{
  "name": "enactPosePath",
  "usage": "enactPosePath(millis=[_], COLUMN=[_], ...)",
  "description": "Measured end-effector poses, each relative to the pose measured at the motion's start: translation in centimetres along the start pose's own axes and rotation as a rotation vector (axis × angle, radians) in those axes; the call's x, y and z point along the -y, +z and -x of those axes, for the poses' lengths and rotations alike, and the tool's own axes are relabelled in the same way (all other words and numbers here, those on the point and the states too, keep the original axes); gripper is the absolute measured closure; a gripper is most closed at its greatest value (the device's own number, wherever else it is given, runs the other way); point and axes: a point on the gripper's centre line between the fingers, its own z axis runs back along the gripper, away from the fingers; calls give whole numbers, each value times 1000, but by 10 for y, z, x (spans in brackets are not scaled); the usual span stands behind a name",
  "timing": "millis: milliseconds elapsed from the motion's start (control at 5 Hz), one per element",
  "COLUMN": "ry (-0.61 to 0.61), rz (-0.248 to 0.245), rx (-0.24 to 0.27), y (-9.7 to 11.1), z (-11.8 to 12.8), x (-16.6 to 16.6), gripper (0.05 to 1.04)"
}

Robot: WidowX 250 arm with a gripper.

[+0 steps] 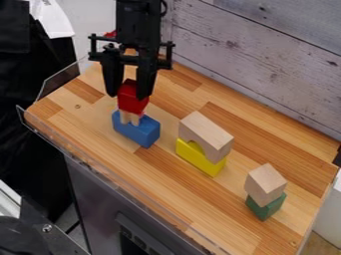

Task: Move the red cube to the top of the white cube

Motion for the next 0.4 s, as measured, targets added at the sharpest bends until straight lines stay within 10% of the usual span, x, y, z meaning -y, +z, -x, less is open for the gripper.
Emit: enactPosePath(millis=[400], ry=[6], rz=[-3], rx=[5], y=[2], z=[-1], x=[-3], gripper=[486])
